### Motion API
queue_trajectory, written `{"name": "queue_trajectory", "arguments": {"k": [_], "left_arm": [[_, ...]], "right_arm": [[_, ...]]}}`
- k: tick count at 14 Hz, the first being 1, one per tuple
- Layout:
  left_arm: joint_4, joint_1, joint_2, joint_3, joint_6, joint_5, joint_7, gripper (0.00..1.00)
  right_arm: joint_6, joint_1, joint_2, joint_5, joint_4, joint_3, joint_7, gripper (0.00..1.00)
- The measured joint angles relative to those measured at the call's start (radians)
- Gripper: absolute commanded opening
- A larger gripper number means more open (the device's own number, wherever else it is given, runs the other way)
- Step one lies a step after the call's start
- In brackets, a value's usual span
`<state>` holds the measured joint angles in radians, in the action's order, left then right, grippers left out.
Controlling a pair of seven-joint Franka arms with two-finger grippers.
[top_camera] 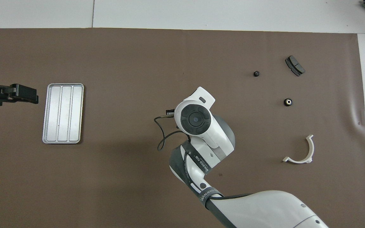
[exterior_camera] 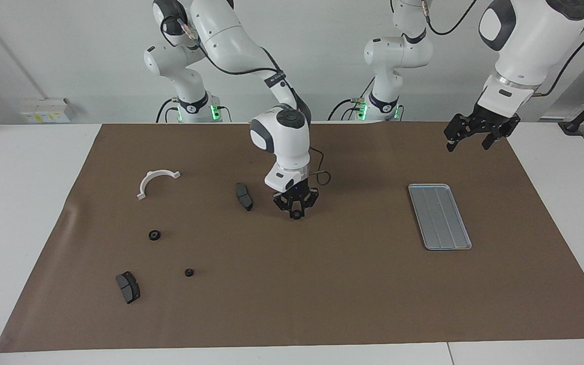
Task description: Place bearing gear from tray to pile
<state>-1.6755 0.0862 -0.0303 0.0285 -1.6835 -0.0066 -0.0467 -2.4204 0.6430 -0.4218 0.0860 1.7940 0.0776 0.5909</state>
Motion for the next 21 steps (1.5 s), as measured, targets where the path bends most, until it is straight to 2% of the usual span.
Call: {"name": "queue_trajectory", "arguments": {"k": [4, 7, 10, 13, 15, 18, 19, 20, 21], "left_arm": [[0.0, 0.0, 0.0, 0.0, 0.0, 0.0, 0.0, 1.0], [0.0, 0.0, 0.0, 0.0, 0.0, 0.0, 0.0, 1.0], [-0.001, 0.0, 0.0, 0.0, 0.0, 0.0, 0.0, 1.0], [-0.001, 0.0, 0.0, 0.0, 0.0, 0.0, 0.0, 1.0], [-0.001, 0.0, 0.0, 0.0, 0.0, 0.0, 0.0, 1.0], [-0.001, 0.0, 0.0, 0.0, 0.0, 0.0, 0.0, 1.0], [-0.001, 0.0, 0.0, 0.0, 0.0, 0.0, 0.0, 1.0], [-0.001, 0.0, 0.0, 0.0, 0.0, 0.0, 0.0, 1.0], [-0.001, 0.0, 0.0, 0.0, 0.0, 0.0, 0.0, 1.0]], "right_arm": [[0.184, -0.148, 0.13, 0.0, 0.014, 0.001, -0.177, 0.0], [0.221, -0.272, 0.177, 0.0, 0.062, 0.001, -0.372, 0.0], [0.21, -0.376, 0.191, 0.0, 0.135, 0.001, -0.529, 0.0], [0.123, -0.458, 0.202, -0.04, 0.23, 0.001, -0.661, 0.0], [0.043, -0.492, 0.206, -0.055, 0.3, 0.001, -0.714, 0.0], [-0.011, -0.504, 0.207, -0.061, 0.355, 0.0, -0.725, 0.02], [-0.032, -0.504, 0.207, -0.062, 0.371, -0.002, -0.725, 0.11], [-0.05, -0.504, 0.207, -0.062, 0.385, -0.004, -0.725, 0.29], [-0.061, -0.504, 0.208, -0.062, 0.394, -0.004, -0.725, 0.73]]}}
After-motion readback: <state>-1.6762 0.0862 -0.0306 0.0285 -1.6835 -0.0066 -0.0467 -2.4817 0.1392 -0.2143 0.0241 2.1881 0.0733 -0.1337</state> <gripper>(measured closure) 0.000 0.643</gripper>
